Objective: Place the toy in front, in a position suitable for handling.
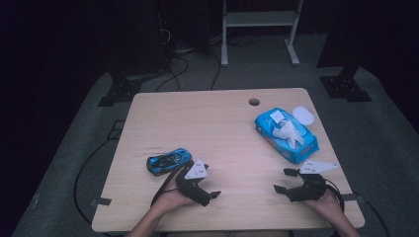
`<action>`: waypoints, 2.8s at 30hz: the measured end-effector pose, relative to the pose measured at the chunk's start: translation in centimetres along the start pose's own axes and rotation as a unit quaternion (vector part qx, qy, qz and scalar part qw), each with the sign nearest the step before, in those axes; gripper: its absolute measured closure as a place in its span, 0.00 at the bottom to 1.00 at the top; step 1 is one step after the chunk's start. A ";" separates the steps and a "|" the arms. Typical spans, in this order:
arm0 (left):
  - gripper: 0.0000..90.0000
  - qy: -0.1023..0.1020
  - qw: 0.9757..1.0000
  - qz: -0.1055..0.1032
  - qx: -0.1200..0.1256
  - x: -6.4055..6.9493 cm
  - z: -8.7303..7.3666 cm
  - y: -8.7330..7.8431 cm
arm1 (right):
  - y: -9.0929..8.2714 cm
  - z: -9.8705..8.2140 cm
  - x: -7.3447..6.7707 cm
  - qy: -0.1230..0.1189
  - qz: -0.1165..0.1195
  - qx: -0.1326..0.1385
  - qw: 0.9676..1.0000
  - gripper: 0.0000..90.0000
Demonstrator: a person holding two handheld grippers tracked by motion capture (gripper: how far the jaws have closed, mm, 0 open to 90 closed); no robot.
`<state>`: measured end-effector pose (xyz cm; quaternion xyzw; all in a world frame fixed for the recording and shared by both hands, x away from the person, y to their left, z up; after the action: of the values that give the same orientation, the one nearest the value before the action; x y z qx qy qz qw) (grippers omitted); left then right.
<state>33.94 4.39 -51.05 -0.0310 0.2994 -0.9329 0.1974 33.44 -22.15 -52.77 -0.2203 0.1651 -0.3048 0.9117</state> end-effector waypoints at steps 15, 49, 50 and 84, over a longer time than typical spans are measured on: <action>0.03 0.031 0.999 0.044 -0.001 -4.1 0.2 -4.8 | 0.3 0.6 -0.6 -0.003 0.007 0.005 1.000 0.20; 0.07 -0.005 0.971 0.032 -0.238 -13.8 -7.1 -6.4 | 0.7 0.3 -1.9 -0.022 0.037 -0.015 0.999 0.20; 0.08 -0.014 0.970 0.022 -0.240 -13.7 -7.1 -6.2 | 0.7 0.3 -1.9 -0.022 0.038 -0.014 0.999 0.20; 0.31 -0.001 0.948 -0.012 -0.318 -14.0 -6.4 -5.1 | 0.4 0.3 -1.9 -0.022 0.046 -0.009 0.999 0.20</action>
<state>43.90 17.10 -52.58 -0.0969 0.5803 -0.7912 0.1669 32.33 -20.53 -52.38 -0.2273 0.1576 -0.2557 0.9263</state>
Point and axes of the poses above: each handheld gripper's, and its own axes: y roughly forward along the jaws, z roughly out of its top, x roughly to its right, the point moved 9 cm from there along y, roughly forward along the jaws, and after that the axes turned 3 degrees about x, right-handed, at the moved point
